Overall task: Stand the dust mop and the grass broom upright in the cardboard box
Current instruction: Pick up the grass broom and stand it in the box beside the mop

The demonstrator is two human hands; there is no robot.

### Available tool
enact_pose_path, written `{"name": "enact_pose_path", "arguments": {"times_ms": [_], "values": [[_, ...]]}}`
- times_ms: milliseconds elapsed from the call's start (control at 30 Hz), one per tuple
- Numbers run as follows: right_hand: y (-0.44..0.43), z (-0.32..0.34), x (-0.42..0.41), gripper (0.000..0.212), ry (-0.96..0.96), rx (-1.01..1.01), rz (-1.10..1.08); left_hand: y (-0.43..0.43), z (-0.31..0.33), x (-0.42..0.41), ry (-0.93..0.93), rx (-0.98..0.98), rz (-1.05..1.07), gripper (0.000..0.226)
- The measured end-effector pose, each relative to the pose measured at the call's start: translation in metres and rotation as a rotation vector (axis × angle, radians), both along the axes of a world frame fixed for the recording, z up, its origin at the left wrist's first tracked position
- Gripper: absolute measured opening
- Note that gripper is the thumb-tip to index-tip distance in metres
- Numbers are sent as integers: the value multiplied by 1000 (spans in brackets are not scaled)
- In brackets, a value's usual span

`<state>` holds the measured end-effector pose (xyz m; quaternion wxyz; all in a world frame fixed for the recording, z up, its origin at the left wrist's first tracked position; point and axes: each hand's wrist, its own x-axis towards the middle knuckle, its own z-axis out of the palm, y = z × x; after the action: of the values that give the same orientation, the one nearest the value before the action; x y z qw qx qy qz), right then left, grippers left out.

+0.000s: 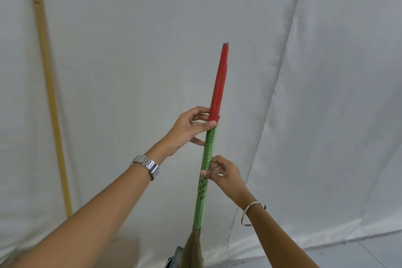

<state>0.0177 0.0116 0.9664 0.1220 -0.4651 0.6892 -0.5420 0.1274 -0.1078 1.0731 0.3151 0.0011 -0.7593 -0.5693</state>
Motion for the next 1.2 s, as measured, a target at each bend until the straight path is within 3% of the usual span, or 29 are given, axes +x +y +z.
{"name": "enact_pose_path", "arguments": {"times_ms": [200, 567, 900, 1200], "values": [[-57, 20, 65, 26, -190, -116, 100, -48, 20, 79, 81, 57, 137, 23], [-196, 20, 220, 26, -289, -188, 229, -177, 20, 243, 78, 88, 258, 22], [-303, -16, 325, 26, -438, -128, 336, -272, -7, 342, -69, 1, 340, 24], [-399, -48, 370, 24, -469, -24, 451, -345, -45, 394, -126, 44, 504, 22]]}}
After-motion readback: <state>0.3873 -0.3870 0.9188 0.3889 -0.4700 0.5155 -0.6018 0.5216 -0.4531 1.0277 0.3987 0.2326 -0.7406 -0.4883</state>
